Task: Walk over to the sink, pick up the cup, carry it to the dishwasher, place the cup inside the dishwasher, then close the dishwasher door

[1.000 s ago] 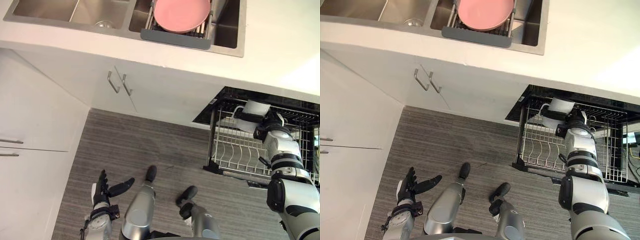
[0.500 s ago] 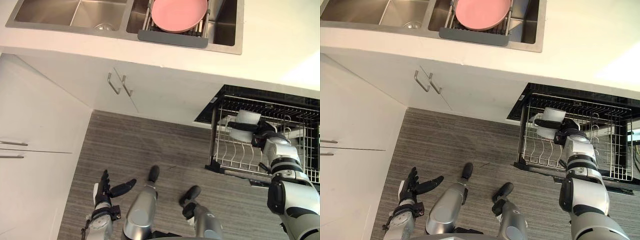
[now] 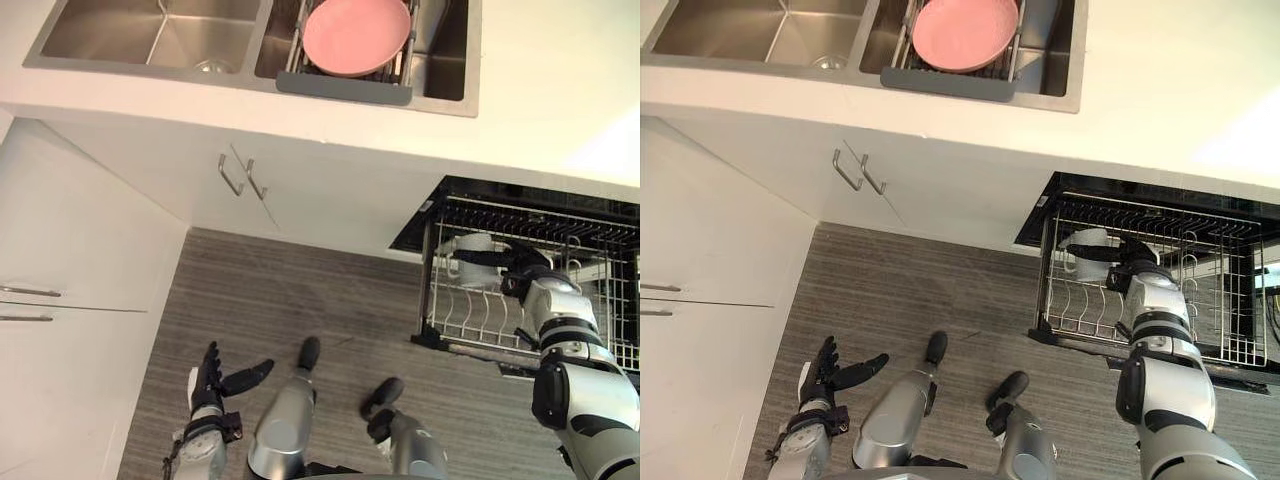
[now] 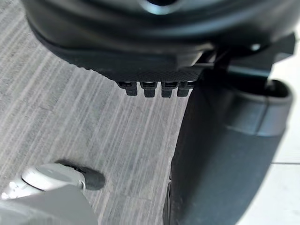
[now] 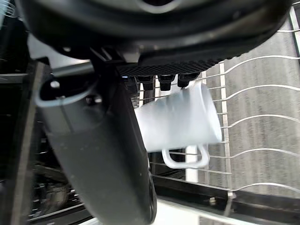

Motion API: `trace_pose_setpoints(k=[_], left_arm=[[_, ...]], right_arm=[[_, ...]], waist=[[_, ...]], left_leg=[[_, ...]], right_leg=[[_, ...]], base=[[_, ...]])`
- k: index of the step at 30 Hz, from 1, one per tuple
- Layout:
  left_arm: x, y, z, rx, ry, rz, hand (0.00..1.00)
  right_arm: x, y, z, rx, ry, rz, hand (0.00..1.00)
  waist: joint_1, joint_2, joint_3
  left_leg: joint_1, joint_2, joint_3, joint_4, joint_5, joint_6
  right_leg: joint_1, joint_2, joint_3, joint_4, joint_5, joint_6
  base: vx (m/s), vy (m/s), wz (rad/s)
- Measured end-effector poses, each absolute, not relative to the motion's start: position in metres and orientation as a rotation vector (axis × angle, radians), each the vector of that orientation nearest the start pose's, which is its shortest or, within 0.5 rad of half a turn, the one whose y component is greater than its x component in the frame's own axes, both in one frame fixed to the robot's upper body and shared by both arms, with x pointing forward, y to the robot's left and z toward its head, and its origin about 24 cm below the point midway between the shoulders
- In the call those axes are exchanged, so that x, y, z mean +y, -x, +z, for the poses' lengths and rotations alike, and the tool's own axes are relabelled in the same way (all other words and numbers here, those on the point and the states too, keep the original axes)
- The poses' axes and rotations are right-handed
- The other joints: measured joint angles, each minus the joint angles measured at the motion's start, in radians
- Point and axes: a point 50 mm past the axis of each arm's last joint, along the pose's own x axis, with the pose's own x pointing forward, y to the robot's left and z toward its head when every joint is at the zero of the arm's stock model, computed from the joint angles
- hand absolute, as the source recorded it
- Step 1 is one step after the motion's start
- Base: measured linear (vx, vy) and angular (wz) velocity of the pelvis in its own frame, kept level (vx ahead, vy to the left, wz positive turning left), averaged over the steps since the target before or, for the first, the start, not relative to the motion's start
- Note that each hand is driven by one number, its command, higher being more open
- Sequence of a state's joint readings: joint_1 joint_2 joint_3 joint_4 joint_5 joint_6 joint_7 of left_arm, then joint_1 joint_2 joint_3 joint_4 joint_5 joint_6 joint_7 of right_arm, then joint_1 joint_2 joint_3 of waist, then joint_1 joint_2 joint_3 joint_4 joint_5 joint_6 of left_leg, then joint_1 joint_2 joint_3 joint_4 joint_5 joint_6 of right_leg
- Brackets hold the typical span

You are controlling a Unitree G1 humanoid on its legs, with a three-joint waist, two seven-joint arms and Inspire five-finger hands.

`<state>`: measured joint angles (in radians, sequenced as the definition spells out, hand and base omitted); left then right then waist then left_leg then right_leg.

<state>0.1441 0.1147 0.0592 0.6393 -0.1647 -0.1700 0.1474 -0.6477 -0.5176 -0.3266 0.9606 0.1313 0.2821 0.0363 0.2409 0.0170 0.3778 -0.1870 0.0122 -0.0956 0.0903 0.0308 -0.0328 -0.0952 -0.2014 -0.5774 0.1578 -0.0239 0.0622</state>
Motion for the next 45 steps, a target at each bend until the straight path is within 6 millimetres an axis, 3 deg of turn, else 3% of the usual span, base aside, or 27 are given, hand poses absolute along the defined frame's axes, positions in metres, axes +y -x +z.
trace_pose_setpoints(k=[5,7,9,12,14,15,17,18,19,21,24,25,26,27,28,29,31,33,36,39,45], left_arm=[[0.209,-0.142,-0.114,0.669,0.032,0.309,1.00],[0.209,-0.125,-0.123,0.725,0.084,0.324,1.00],[0.213,-0.109,-0.128,0.758,0.138,0.365,1.00],[0.212,-0.090,-0.132,0.776,0.182,0.361,1.00],[0.214,-0.076,-0.135,0.798,0.203,0.378,1.00],[0.215,-0.068,-0.137,0.814,0.215,0.385,1.00],[0.211,-0.058,-0.142,0.861,0.190,0.374,1.00],[0.208,-0.055,-0.143,0.873,0.181,0.363,1.00],[0.208,-0.054,-0.143,0.885,0.150,0.336,1.00],[0.209,-0.055,-0.143,0.897,0.125,0.302,1.00],[0.205,-0.062,-0.141,0.878,0.201,0.276,1.00],[0.202,-0.069,-0.139,0.851,0.235,0.251,1.00],[0.195,-0.080,-0.135,0.817,0.233,0.201,1.00],[0.193,-0.082,-0.135,0.812,0.232,0.191,1.00],[0.188,-0.089,-0.133,0.801,0.225,0.154,1.00],[0.185,-0.089,-0.134,0.804,0.223,0.138,1.00],[0.180,-0.086,-0.135,0.817,0.244,0.107,1.00],[0.179,-0.083,-0.135,0.824,0.249,0.087,1.00],[0.182,-0.085,-0.134,0.816,0.225,0.078,1.00],[0.185,-0.085,-0.135,0.822,0.231,0.087,1.00],[0.186,-0.081,-0.138,0.838,0.257,0.115,1.00]], right_arm=[[-0.332,-0.314,0.061,0.320,0.028,-0.405,1.00],[-0.327,-0.289,0.041,0.325,0.029,-0.399,1.00],[-0.315,-0.278,0.033,0.304,-0.004,-0.405,1.00],[-0.303,-0.259,0.029,0.239,-0.046,-0.459,1.00],[-0.298,-0.247,0.021,0.240,-0.093,-0.478,1.00],[-0.302,-0.236,0.019,0.239,-0.099,-0.505,1.00],[-0.319,-0.223,0.024,0.212,-0.096,-0.568,1.00],[-0.322,-0.222,0.026,0.205,-0.092,-0.576,1.00],[-0.325,-0.219,0.027,0.192,-0.089,-0.590,1.00],[-0.323,-0.219,0.027,0.173,-0.109,-0.604,1.00],[-0.315,-0.220,0.025,0.162,-0.144,-0.629,1.00],[-0.316,-0.216,0.022,0.166,-0.170,-0.664,1.00],[-0.317,-0.205,0.018,0.174,-0.185,-0.722,1.00],[-0.317,-0.202,0.018,0.171,-0.186,-0.732,1.00],[-0.312,-0.189,0.025,0.134,-0.183,-0.746,1.00],[-0.310,-0.181,0.034,0.090,-0.173,-0.756,1.00],[-0.309,-0.175,0.050,0.014,-0.146,-0.749,1.00],[-0.309,-0.180,0.068,-0.100,-0.149,-0.714,1.00],[-0.308,-0.187,0.088,-0.232,-0.154,-0.715,1.00],[-0.311,-0.183,0.094,-0.271,-0.153,-0.773,1.00],[-0.309,-0.177,0.096,-0.288,-0.160,-0.854,1.00]], waist=[[-0.016,-0.002,-0.042],[-0.035,-0.009,-0.052],[-0.073,-0.016,-0.076],[-0.085,-0.014,-0.117],[-0.104,-0.021,-0.150],[-0.130,-0.036,-0.168],[-0.173,-0.008,-0.189],[-0.186,0.005,-0.198],[-0.197,0.005,-0.209],[-0.200,0.012,-0.233],[-0.208,0.012,-0.233],[-0.223,0.011,-0.233],[-0.257,0.018,-0.237],[-0.263,0.018,-0.236],[-0.294,0.018,-0.236],[-0.313,0.014,-0.238],[-0.312,-0.001,-0.248],[-0.311,-0.005,-0.264],[-0.312,-0.021,-0.275],[-0.311,-0.039,-0.280],[-0.312,-0.033,-0.286]], left_leg=[[0.041,-0.008,-0.003,0.013,-0.018,0.004],[0.063,-0.024,-0.022,0.065,-0.047,0.005],[0.072,-0.034,-0.053,0.071,-0.047,0.005],[0.058,-0.032,-0.077,0.068,-0.053,0.011],[0.063,0.025,0.107,0.037,-0.061,0.035],[0.066,0.069,0.270,0.036,-0.068,0.051],[0.096,0.134,0.542,0.082,-0.072,0.062],[0.114,0.139,0.569,0.068,-0.042,0.040],[0.133,0.104,0.559,0.025,-0.015,0.018],[0.162,0.047,0.559,-0.047,0.008,0.045],[0.200,0.000,0.551,-0.121,0.024,0.072],[0.200,-0.010,0.516,-0.126,0.014,0.081],[0.198,-0.016,0.442,-0.123,0.007,0.102],[0.198,-0.016,0.427,-0.124,0.006,0.105],[0.201,-0.016,0.356,-0.130,0.010,0.115],[0.214,-0.021,0.321,-0.142,0.017,0.124],[0.235,-0.041,0.314,-0.158,0.021,0.125],[0.239,-0.053,0.330,-0.158,0.026,0.120],[0.234,-0.056,0.349,-0.159,0.022,0.113],[0.243,-0.053,0.351,-0.159,0.017,0.101],[0.255,-0.044,0.398,-0.174,0.015,0.086]], right_leg=[[0.037,-0.017,-0.007,0.036,-0.036,0.013],[0.075,-0.050,-0.033,0.115,-0.090,0.022],[0.099,-0.063,-0.063,0.142,-0.115,0.021],[0.116,-0.064,-0.099,0.131,-0.130,0.023],[0.132,-0.070,-0.141,0.119,-0.128,0.025],[0.147,-0.099,-0.189,0.116,-0.122,0.032],[0.183,-0.152,-0.255,0.141,-0.116,0.058],[0.195,-0.158,-0.268,0.149,-0.113,0.071],[0.211,-0.186,-0.283,0.153,-0.099,0.090],[0.217,-0.215,-0.282,0.136,-0.065,0.096],[0.216,-0.242,-0.242,0.147,-0.009,0.056],[0.205,-0.248,-0.171,0.189,0.017,0.002],[0.158,-0.232,0.044,0.287,0.049,-0.059],[0.150,-0.220,0.093,0.302,0.043,-0.056],[0.140,-0.122,0.282,0.339,-0.050,-0.018],[0.128,-0.038,0.378,0.351,-0.111,0.018],[0.100,0.025,0.402,0.311,-0.143,0.014],[0.096,0.032,0.369,0.253,-0.154,-0.009],[0.152,0.047,0.385,0.123,-0.152,-0.007],[0.185,0.056,0.386,0.067,-0.150,-0.004],[0.191,0.069,0.426,0.027,-0.141,0.012]], base=[[0.04,-0.027,0.06],[0.04,-0.030,0.38],[0.01,-0.060,0.59],[-0.07,-0.051,0.38],[-0.08,-0.025,0.63],[0.02,0.009,1.08],[0.06,0.126,1.07],[0.07,0.182,0.73],[0.04,0.156,0.47],[0.04,0.242,0.28],[0.03,0.244,0.20],[0.04,0.167,0.99],[0.06,0.155,1.10],[0.07,0.080,1.55],[0.07,-0.002,1.35],[0.10,-0.029,1.29],[0.09,-0.016,0.36],[0.14,-0.027,-0.18],[0.11,-0.059,-0.19],[0.04,-0.091,-0.05],[0.00,-0.044,-0.24]])
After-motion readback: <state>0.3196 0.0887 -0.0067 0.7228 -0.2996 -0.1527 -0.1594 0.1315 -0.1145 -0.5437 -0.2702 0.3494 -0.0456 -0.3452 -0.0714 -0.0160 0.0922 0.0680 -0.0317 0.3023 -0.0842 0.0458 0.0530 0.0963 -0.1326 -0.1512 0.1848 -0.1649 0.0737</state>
